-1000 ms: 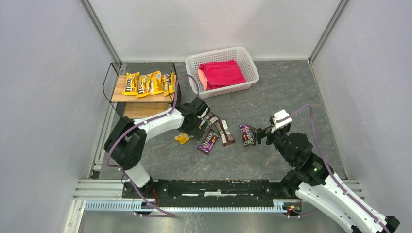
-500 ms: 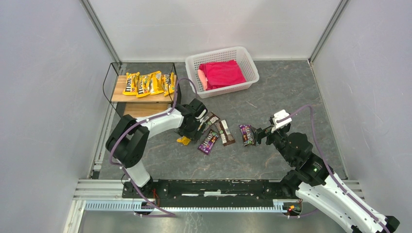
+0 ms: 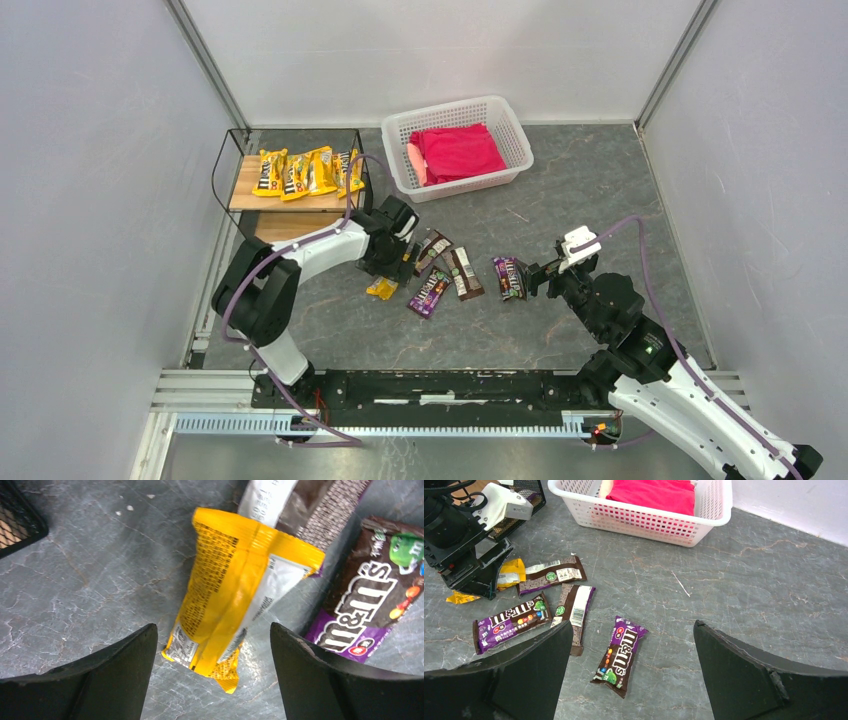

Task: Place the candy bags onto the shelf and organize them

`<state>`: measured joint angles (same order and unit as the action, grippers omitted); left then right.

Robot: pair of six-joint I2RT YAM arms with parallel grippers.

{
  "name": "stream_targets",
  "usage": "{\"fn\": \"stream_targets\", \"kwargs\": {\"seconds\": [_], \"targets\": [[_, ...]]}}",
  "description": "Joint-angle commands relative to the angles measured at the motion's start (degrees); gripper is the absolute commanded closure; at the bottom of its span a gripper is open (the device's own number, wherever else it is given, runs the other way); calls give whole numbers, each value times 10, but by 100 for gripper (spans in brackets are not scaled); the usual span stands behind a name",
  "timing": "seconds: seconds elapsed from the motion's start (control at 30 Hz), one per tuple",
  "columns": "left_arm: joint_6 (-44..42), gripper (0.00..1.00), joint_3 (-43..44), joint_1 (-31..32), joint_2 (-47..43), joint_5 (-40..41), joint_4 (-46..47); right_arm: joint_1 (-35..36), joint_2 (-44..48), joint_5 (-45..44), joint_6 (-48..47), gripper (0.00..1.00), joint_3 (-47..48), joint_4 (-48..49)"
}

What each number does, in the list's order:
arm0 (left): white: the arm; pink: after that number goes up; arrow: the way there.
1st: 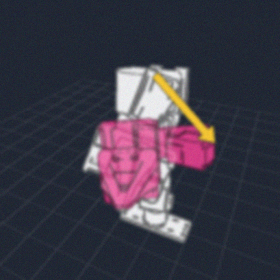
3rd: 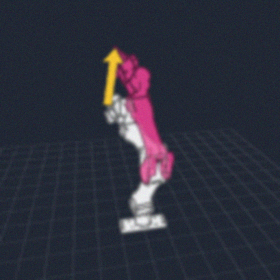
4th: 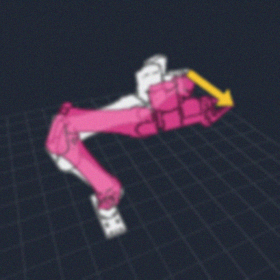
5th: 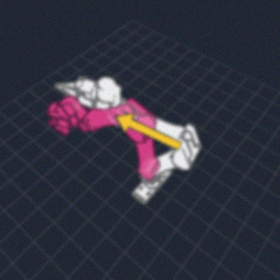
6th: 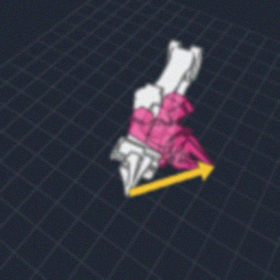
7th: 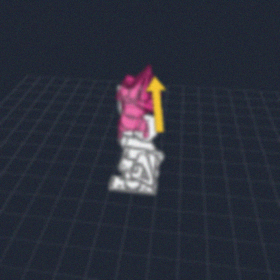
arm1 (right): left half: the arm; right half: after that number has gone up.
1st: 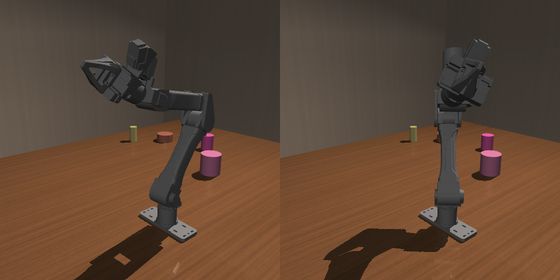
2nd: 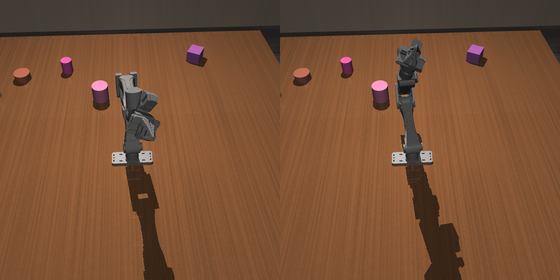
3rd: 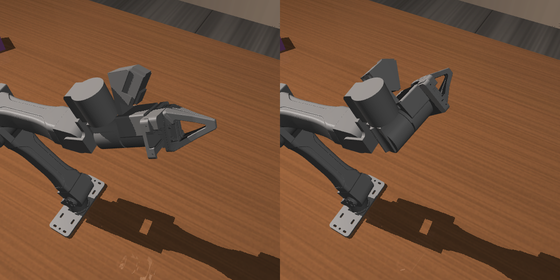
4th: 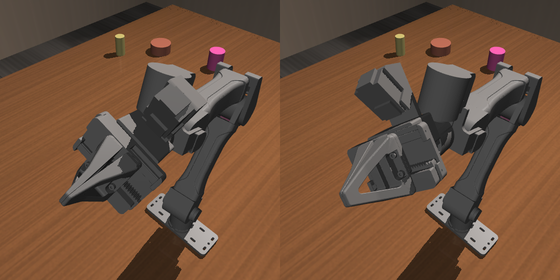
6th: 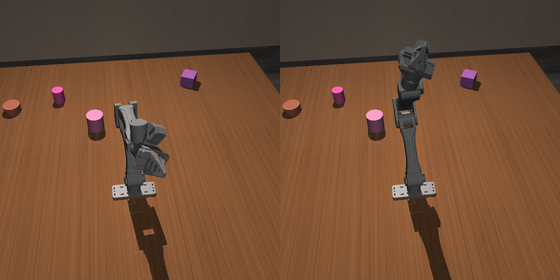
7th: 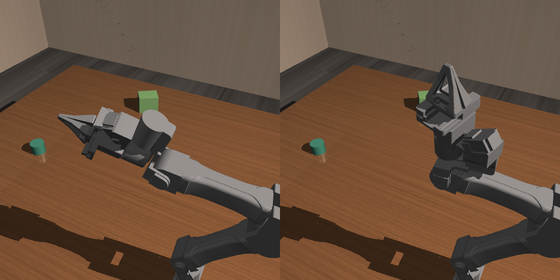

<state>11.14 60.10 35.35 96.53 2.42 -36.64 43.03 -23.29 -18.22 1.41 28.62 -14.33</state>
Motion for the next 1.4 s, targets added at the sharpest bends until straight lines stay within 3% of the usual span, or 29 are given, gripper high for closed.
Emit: {"fn": "stream_targets", "kwargs": {"seconds": [0.0, 0.7, 1.07, 1.37], "targets": [[28, 14, -12, -4, -3, -14, 41, 2, 6, -3, 2, 2, 1, 25], [45, 54, -7, 28, -45, 54, 12, 3, 3, 1, 4, 2, -1, 28], [56, 62, 43, 37, -130, 68, -42, 2, 5, 3, 5, 2, -1, 28], [21, 63, 171, 37, -214, 142, -133, 2, 7, 5, 6, 2, -1, 29]]}}
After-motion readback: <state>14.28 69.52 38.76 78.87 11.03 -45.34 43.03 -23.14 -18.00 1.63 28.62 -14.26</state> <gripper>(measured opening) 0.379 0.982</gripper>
